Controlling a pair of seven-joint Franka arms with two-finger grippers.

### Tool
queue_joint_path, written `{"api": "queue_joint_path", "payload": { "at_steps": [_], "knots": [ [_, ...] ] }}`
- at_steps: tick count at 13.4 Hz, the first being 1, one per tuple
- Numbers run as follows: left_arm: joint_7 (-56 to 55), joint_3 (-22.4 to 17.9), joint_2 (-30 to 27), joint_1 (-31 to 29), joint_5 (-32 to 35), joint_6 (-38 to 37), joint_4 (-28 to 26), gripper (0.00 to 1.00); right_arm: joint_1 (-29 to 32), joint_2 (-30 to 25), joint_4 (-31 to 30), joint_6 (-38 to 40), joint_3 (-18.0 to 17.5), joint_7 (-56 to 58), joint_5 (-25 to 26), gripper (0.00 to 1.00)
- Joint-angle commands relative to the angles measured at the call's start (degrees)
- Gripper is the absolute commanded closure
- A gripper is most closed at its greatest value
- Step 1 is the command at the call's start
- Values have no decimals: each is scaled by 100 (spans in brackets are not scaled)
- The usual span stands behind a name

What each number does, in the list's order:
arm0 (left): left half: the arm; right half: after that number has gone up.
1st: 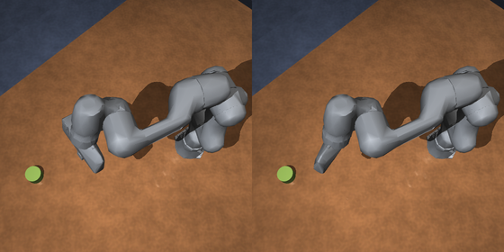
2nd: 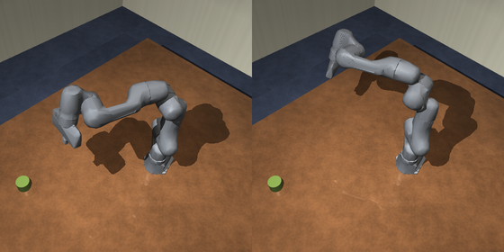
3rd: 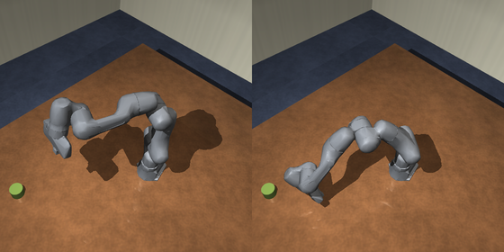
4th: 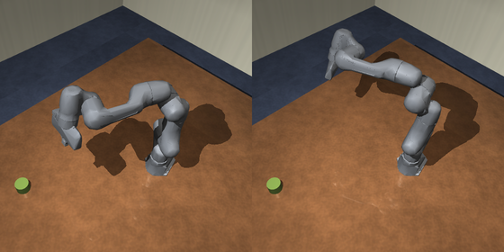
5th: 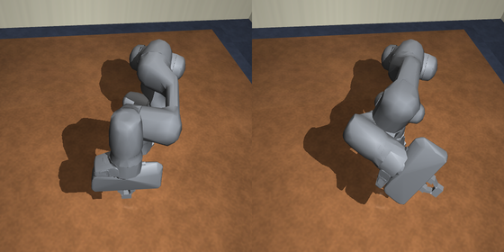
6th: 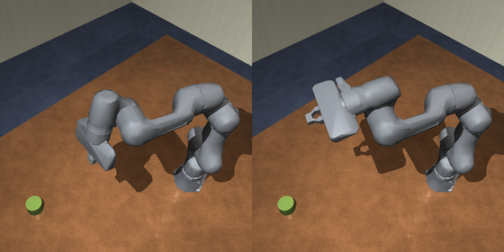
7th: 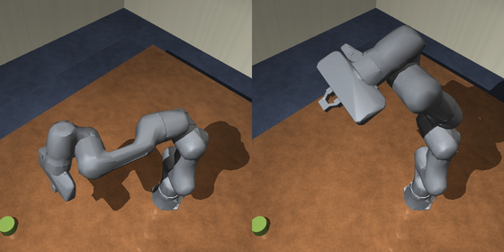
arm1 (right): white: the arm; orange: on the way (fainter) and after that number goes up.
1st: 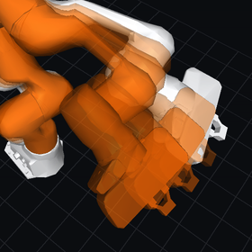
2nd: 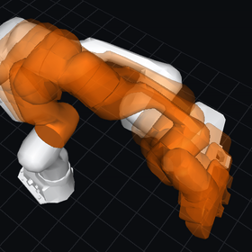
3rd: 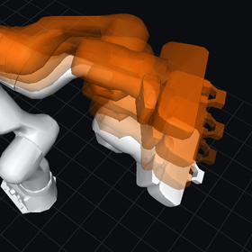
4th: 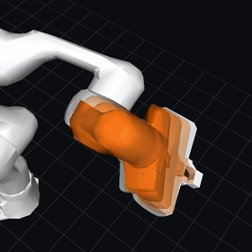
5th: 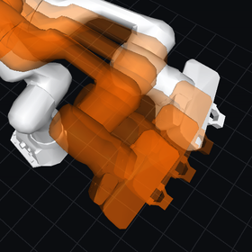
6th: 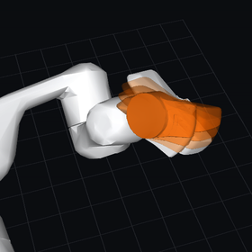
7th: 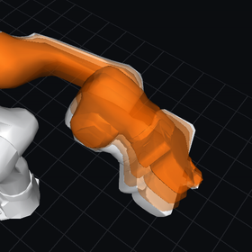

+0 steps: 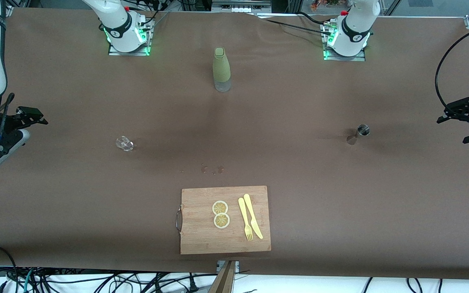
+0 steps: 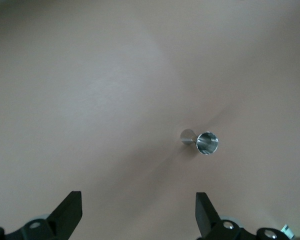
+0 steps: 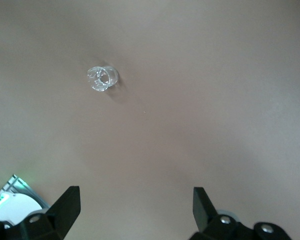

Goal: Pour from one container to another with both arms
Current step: 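Move the right gripper toward the glass cup while the left gripper approaches the jigger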

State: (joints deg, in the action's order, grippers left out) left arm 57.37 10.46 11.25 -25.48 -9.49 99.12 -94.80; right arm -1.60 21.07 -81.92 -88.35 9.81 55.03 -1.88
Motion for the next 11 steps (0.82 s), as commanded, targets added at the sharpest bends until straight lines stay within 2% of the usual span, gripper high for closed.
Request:
{"api": "queue_joint_path", "payload": {
  "at_steps": [1,5,7,11],
  "knots": [
    [1430,26,395,-263,-718,203,-151,0,72,11,1,-34,3,709,-277,0],
    [3503,-26,1185,-501,-1518,503,-346,0,353,265,-8,-34,3,1640,-804,0],
    [4524,-280,1607,-493,-1967,503,-354,0,476,415,-17,-34,3,2036,-1121,0],
    [6221,-430,2293,-510,-2522,468,-355,0,635,591,-130,-60,3,2512,-1639,0]
  ]
}}
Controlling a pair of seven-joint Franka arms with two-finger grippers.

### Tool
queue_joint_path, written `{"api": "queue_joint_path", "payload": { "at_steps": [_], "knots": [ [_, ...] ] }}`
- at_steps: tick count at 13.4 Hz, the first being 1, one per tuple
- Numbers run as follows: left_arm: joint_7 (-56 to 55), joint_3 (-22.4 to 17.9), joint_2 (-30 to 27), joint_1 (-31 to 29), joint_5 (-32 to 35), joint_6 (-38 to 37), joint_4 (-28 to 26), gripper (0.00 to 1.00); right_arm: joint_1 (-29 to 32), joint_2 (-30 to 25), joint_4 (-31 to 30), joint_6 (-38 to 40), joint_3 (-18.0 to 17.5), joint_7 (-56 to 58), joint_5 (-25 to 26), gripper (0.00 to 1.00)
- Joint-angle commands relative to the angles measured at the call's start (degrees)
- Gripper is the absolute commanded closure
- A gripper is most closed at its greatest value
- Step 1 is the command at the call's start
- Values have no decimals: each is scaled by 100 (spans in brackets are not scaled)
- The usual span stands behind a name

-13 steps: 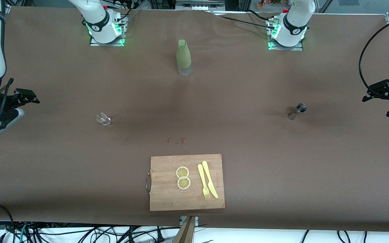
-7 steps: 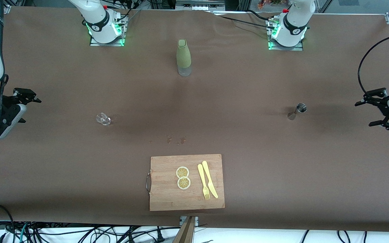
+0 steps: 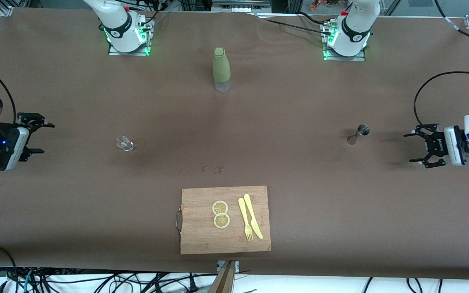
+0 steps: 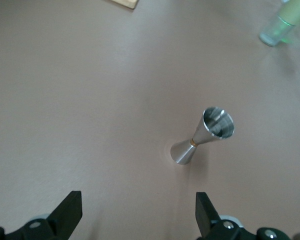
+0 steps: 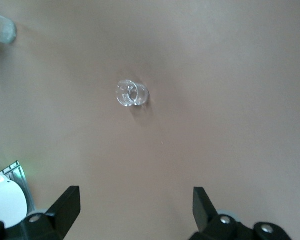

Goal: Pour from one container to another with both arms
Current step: 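Move the right gripper toward the glass cup while the left gripper approaches the jigger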

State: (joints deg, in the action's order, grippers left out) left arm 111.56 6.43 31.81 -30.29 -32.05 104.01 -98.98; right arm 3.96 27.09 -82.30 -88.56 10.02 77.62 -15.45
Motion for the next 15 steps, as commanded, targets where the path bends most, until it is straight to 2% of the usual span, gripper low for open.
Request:
{"api": "queue_joint_path", "payload": {
  "at_steps": [1,4,6,9,11,13,15],
  "knots": [
    [1441,-28,412,-29,-354,-21,63,0,122,7,-180,-108,-18,384,-414,0],
    [2832,-80,895,-20,-750,-30,71,0,298,165,-513,-302,-18,946,-1142,0],
    [3379,-115,1203,-38,-1005,-170,63,0,377,262,-698,-373,-18,1254,-1521,0],
    [3898,-151,1494,-38,-1190,-504,63,0,413,306,-848,-399,-18,1439,-1812,0],
    [4084,-151,1608,-29,-1339,-715,63,0,421,341,-919,-390,-18,1694,-2189,0],
    [4259,-151,1722,6,-1497,-873,-51,0,448,341,-963,-373,-18,1800,-2252,0],
    [4514,-151,1732,6,-1533,-1058,-157,1,448,332,-1181,-399,-18,2106,-2628,0]
  ]
}}
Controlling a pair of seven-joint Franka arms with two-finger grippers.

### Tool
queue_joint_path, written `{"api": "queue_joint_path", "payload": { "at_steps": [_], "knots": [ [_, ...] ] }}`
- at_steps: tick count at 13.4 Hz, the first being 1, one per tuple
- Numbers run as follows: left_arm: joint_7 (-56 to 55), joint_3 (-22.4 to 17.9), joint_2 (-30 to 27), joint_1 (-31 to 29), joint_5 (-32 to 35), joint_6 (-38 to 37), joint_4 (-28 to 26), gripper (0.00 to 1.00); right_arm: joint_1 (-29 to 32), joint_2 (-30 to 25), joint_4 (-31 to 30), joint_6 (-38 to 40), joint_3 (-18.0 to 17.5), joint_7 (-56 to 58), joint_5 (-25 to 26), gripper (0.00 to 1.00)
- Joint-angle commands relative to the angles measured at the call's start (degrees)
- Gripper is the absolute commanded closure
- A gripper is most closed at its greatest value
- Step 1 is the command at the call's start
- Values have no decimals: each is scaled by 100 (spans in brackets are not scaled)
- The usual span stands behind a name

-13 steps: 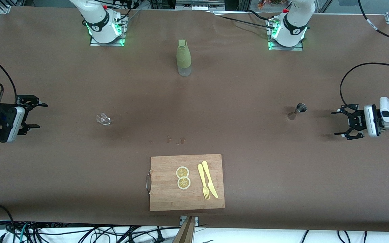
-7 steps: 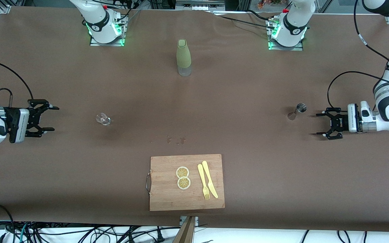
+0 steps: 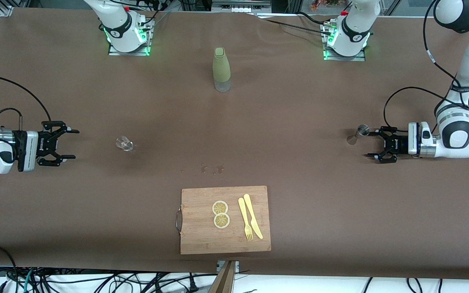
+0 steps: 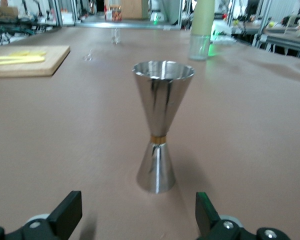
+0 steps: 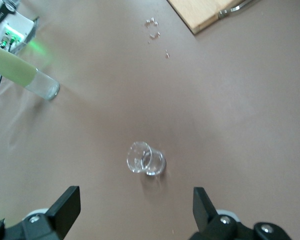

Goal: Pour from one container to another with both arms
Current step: 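Move the right gripper toward the glass cup while the left gripper approaches the jigger, then grasp the glass cup with the right gripper while the left gripper grasps the jigger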

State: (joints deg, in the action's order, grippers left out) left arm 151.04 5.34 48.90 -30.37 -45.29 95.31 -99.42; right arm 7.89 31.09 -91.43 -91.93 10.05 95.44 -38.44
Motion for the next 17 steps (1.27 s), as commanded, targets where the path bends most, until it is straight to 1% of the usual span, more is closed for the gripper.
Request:
{"api": "queue_joint_path", "payload": {
  "at_steps": [1,3,4,5,6,8,9,11,12,14,17],
  "knots": [
    [689,-42,49,31,-209,-319,-148,5,55,-68,-409,-80,-21,482,-487,0],
    [760,-42,67,67,-287,-426,-262,5,55,-68,-743,-255,-21,860,-786,0],
    [761,-42,67,75,-288,-452,-262,8,55,-68,-928,-317,-21,1053,-927,0],
    [761,-42,67,128,-305,-496,-262,8,55,-68,-1190,-422,-21,1351,-1111,0],
    [769,-42,58,146,-340,-522,-262,12,63,-60,-1445,-536,-12,1667,-1304,0],
    [761,-42,49,172,-341,-610,-262,30,72,63,-1894,-747,-3,2396,-1708,0],
    [761,-42,49,172,-375,-628,-254,30,98,203,-2027,-757,14,2774,-1919,0],
    [769,-42,49,172,-411,-628,-253,30,99,423,-2185,-748,76,3443,-2219,0],
    [761,-42,41,172,-411,-628,-253,35,99,476,-2291,-748,85,3689,-2324,0],
    [761,-50,32,172,-402,-645,-245,41,107,625,-2406,-748,94,4129,-2518,0],
    [761,-51,23,163,-411,-724,-236,42,99,898,-2406,-739,120,4701,-2861,0]
  ]
}}
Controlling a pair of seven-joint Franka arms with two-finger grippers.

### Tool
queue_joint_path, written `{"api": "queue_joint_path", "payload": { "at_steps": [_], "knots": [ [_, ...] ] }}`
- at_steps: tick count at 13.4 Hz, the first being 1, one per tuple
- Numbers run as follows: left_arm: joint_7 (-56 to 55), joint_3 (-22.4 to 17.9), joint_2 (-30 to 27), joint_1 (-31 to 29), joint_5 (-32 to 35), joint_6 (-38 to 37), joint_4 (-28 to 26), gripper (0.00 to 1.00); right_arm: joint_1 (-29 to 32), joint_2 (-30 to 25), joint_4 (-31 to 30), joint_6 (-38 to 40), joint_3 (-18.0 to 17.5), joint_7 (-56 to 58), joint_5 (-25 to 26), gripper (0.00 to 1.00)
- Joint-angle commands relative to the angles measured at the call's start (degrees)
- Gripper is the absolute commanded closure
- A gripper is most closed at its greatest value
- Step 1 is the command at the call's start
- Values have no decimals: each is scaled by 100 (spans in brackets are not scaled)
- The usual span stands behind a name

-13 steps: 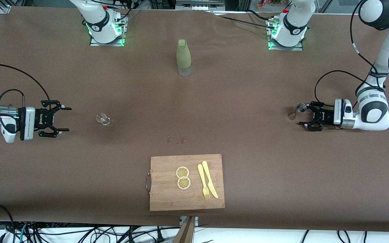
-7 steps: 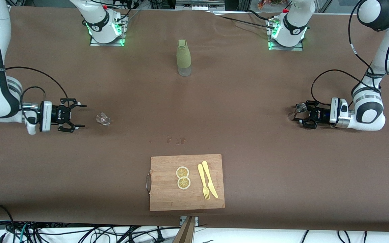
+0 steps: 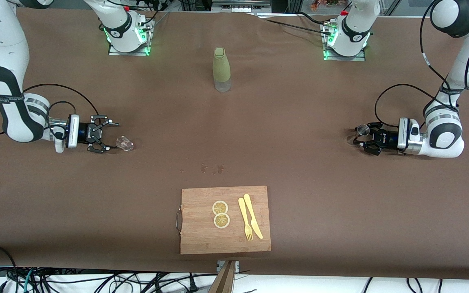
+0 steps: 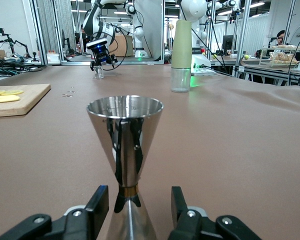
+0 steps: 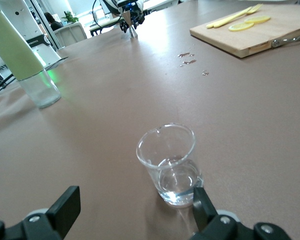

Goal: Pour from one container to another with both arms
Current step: 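Grasp the glass cup with the right gripper while the left gripper grasps the jigger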

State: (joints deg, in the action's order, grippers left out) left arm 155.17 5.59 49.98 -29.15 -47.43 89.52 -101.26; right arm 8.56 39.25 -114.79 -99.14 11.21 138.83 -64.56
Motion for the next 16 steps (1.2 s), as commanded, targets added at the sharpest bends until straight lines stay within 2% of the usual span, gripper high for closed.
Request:
{"api": "queue_joint_path", "payload": {
  "at_steps": [1,6,10,12,16],
  "knots": [
    [348,-76,-94,41,-196,-163,-43,42,32,118,-70,-17,4,468,-320,0],
    [348,-93,-103,41,-196,-312,-8,42,14,311,-9,-26,4,952,-689,0],
    [348,-111,-103,41,-196,-313,-8,51,23,303,105,35,4,1032,-812,0],
    [348,-111,-103,41,-196,-313,10,62,14,294,158,44,4,1032,-830,0],
    [356,-111,-103,41,-187,-295,19,93,-3,303,264,53,-22,1076,-839,0]
  ]
}}
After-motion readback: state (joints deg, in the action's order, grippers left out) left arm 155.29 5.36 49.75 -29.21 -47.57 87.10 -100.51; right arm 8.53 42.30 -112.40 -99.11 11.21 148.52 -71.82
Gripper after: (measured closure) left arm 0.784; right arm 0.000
